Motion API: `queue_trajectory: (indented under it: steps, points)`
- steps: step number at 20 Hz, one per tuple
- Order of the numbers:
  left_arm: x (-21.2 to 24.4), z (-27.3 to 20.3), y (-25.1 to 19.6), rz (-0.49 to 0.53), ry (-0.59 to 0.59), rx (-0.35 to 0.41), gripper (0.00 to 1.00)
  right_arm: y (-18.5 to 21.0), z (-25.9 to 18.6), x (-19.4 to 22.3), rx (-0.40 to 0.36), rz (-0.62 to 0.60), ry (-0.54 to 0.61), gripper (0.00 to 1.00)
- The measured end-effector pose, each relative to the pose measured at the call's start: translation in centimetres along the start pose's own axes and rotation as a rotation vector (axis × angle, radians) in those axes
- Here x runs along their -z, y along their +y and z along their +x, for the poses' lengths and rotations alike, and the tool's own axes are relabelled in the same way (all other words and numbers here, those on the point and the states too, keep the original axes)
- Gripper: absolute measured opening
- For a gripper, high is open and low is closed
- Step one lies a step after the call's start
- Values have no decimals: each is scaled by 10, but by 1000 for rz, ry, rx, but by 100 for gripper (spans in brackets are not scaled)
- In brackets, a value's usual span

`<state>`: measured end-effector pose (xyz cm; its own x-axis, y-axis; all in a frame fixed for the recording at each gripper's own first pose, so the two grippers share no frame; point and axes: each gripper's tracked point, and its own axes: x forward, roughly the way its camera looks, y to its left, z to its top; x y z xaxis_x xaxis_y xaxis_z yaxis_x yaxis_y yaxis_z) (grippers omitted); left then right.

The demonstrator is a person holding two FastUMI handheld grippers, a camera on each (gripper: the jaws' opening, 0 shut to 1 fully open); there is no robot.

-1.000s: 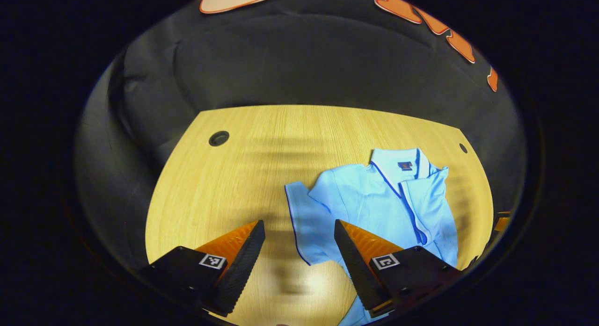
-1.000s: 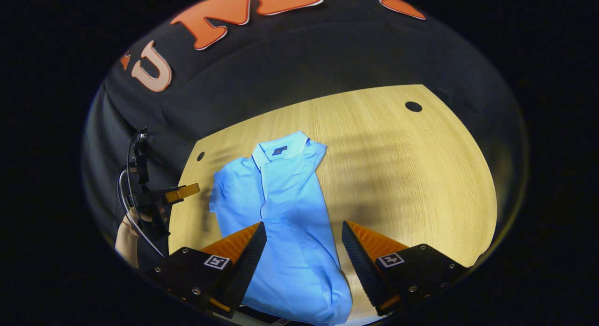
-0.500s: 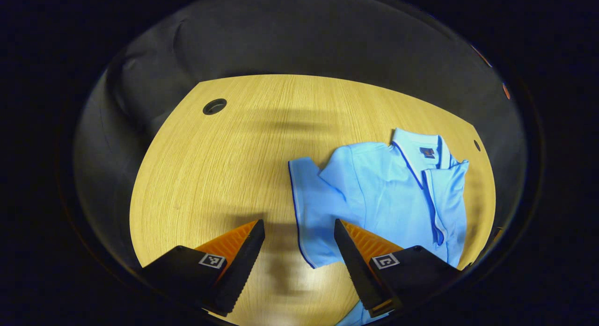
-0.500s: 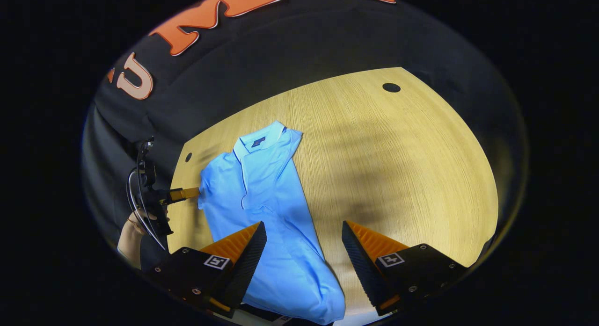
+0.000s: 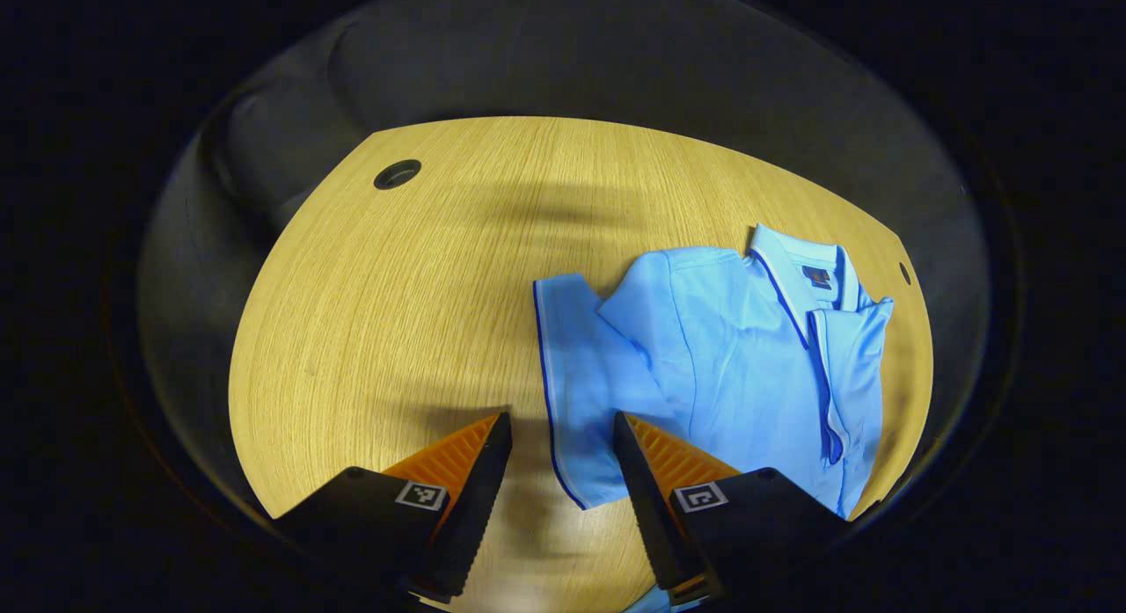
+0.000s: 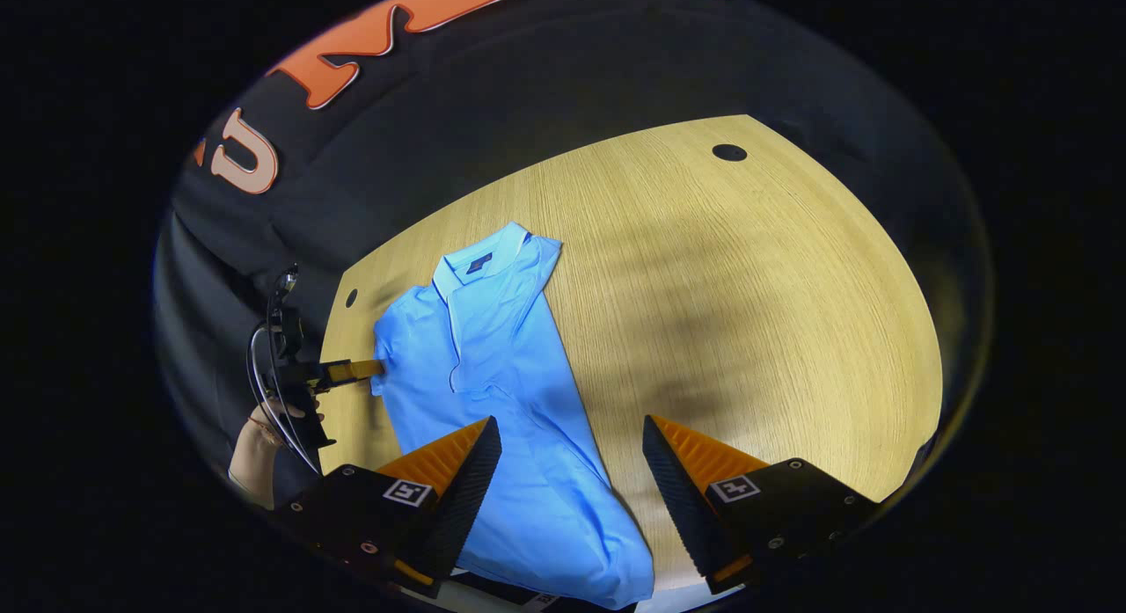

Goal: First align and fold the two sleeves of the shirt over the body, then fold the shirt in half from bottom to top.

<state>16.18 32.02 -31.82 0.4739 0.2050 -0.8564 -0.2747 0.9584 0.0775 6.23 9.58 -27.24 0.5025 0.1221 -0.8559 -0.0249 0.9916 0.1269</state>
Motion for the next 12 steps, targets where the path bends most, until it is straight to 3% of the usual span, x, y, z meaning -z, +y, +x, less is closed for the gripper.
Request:
queue_trajectory:
  steps: [2, 4, 5, 6, 8, 12]
  points:
    - [0, -2, 2, 10, 0, -14, 74, -1, 2, 3, -1, 9, 3, 99]
    - [4, 1, -1, 23, 9, -12, 50, -2, 2, 5, -3, 20, 6, 99]
    - [2, -3, -3, 27, 9, -9, 52, -3, 3, 6, -2, 25, 5, 99]
    - [1, 0, -7, 25, 6, 1, 33, -4, 3, 7, -4, 30, 5, 99]
    - [1, 0, -10, 16, 7, -3, 12, -5, 2, 9, -8, 38, 6, 99]
    - [-5, -19, -31, 18, -37, 59, 3, -11, -3, 9, -7, 39, -7, 99]
